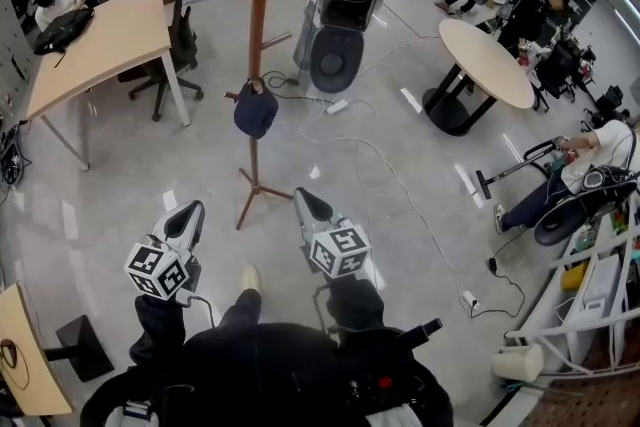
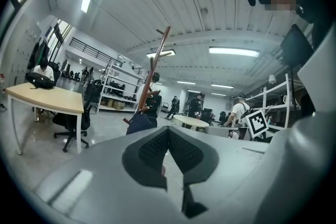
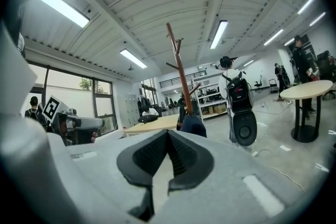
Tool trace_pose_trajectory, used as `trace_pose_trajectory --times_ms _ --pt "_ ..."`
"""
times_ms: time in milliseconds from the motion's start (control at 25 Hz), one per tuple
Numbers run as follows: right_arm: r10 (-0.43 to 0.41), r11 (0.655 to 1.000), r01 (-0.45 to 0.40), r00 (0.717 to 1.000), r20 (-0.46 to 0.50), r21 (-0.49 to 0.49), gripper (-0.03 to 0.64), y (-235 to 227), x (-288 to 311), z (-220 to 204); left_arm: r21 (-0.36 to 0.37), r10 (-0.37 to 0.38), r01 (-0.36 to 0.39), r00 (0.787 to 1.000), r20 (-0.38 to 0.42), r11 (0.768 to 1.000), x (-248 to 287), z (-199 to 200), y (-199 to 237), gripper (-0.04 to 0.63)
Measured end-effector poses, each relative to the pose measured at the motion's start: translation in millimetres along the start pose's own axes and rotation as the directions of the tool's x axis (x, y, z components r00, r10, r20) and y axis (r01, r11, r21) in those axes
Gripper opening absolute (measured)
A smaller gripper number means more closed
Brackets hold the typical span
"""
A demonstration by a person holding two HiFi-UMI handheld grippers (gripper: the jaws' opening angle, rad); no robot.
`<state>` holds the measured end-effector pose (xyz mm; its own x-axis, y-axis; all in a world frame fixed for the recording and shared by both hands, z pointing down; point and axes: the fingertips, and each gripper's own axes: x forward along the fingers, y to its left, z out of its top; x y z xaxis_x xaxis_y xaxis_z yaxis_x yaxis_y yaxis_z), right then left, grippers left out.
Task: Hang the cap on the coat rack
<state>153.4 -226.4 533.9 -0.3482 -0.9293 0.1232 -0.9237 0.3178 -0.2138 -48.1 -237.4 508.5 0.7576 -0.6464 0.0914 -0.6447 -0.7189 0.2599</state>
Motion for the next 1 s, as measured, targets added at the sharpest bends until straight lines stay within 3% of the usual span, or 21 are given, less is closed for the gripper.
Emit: trace_pose_trajectory --times_ms 200,680,1000 --pt "0.023 0.999 -0.024 0.999 0.034 0.036 0.002 14 -38 7 0.009 -0.009 0.009 1.000 0.019 1.000 -21 -4 -29 0.003" --pt "0.059 0.998 -0.058 0.996 0.072 -0.006 0.002 46 -116 14 0.029 0.018 -0.020 0.998 0.066 0.999 -67 -10 -84 0.002" --pt "0.086 0.996 -0.085 0.991 0.098 -0.016 0.002 61 -135 16 0.047 0.022 -0.026 0.997 0.078 0.999 -86 -5 -100 0.002"
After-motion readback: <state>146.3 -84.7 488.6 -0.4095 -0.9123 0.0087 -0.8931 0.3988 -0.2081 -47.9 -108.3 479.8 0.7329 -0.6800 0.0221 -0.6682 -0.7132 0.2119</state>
